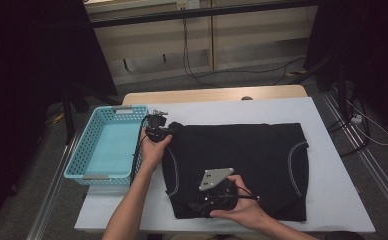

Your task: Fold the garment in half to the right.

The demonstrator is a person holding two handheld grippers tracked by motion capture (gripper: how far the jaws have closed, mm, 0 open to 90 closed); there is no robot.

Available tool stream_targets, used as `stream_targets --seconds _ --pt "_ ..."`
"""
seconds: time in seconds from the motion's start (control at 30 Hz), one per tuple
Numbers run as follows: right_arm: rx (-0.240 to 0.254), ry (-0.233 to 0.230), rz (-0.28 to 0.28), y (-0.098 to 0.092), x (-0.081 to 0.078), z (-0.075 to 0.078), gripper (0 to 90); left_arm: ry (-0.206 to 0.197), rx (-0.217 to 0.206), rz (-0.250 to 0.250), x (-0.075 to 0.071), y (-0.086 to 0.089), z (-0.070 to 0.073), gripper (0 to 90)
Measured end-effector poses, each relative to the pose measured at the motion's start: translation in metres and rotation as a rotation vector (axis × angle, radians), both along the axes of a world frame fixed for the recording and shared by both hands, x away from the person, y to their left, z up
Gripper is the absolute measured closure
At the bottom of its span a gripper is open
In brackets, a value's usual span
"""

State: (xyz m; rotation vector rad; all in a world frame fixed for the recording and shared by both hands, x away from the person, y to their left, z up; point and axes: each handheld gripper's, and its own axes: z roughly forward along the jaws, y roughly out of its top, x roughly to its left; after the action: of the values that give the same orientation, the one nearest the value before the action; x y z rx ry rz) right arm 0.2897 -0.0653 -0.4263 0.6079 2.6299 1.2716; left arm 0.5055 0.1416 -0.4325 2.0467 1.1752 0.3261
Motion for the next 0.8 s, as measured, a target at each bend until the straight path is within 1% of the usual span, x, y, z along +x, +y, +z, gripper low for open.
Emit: stream_targets --seconds 0.07,0.1,0.23,0.3,0.33,0.4,0.5,0.6,0.67,0.77,0.8 --pt "0.003 -0.003 0.015 0.009 -0.001 0.001 31.7 0.001 -0.014 -0.001 0.000 0.001 0.002 81.5" --pt "0.001 -0.002 0.023 0.014 -0.001 0.001 31.6 -0.005 -0.010 -0.002 0.000 0.001 0.002 81.5" --pt "-0.034 -0.010 0.065 0.033 -0.002 -0.001 32.3 -0.009 -0.009 -0.005 -0.001 0.001 0.003 81.5" --pt "-0.042 -0.011 0.082 0.041 -0.002 -0.003 32.7 -0.020 -0.007 -0.012 -0.002 0.000 0.004 81.4" --pt "-0.054 -0.016 0.079 0.045 -0.002 -0.004 32.7 -0.022 -0.004 -0.015 -0.002 0.001 0.004 81.5" --pt "-0.062 -0.004 0.078 0.050 0.001 -0.007 32.6 -0.021 -0.016 -0.009 -0.002 0.000 0.004 81.4" --pt "-0.076 0.002 0.076 0.057 0.003 -0.013 31.5 -0.023 -0.015 -0.012 -0.002 0.000 0.005 81.4" --pt "-0.097 0.012 0.069 0.064 0.002 -0.019 28.7 -0.026 -0.020 -0.011 -0.003 0.001 0.007 81.4" --pt "-0.100 0.015 0.072 0.067 0.002 -0.021 26.9 -0.031 -0.024 -0.010 -0.003 0.001 0.008 81.4" --pt "-0.124 0.004 0.062 0.071 0.000 -0.025 28.5 -0.033 -0.027 -0.015 -0.002 0.002 0.008 81.4" --pt "-0.136 -0.009 0.063 0.071 0.000 -0.025 31.1 -0.033 -0.028 -0.012 -0.002 0.003 0.008 81.4"
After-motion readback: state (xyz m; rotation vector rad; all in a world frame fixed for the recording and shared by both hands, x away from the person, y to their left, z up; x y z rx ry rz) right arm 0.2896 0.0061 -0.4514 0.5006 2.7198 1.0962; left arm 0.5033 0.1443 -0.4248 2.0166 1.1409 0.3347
